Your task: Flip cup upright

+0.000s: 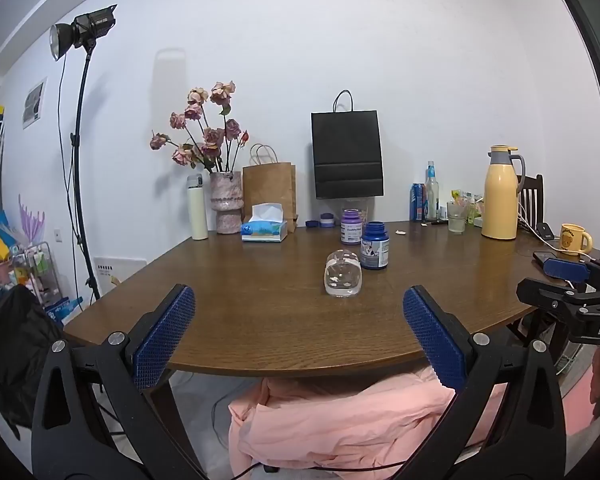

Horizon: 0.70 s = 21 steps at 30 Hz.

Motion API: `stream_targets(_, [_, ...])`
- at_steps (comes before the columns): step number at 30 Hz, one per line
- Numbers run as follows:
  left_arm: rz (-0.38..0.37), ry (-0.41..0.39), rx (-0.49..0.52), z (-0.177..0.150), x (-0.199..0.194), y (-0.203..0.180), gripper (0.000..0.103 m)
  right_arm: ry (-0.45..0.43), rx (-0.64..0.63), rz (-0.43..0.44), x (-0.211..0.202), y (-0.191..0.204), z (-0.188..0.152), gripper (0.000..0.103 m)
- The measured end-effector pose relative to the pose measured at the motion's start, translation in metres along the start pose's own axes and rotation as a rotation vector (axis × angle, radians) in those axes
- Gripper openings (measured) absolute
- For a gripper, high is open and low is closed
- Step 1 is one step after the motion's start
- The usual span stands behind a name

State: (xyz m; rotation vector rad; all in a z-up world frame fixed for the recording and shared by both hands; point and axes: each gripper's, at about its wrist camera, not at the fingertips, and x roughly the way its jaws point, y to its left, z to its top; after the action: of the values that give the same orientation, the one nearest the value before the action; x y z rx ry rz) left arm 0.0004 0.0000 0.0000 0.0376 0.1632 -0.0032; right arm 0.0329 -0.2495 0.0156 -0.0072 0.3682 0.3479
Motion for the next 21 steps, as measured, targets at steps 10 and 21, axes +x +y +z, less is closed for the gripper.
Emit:
stream_targets(10, [-0.002,-0.006,-0.001,-0.0001,-0.0005,0.0,0.103,-0.015,0.006,0.003,0.0015,-0.0005,-0.0008,0.089])
stream_targets(21, [-0.002,-0.006,-0.002,-0.0014,0.0004,-0.001,0.103,-0.014,0.007,0.003,-0.0008,-0.0006,-0.0005,0.089])
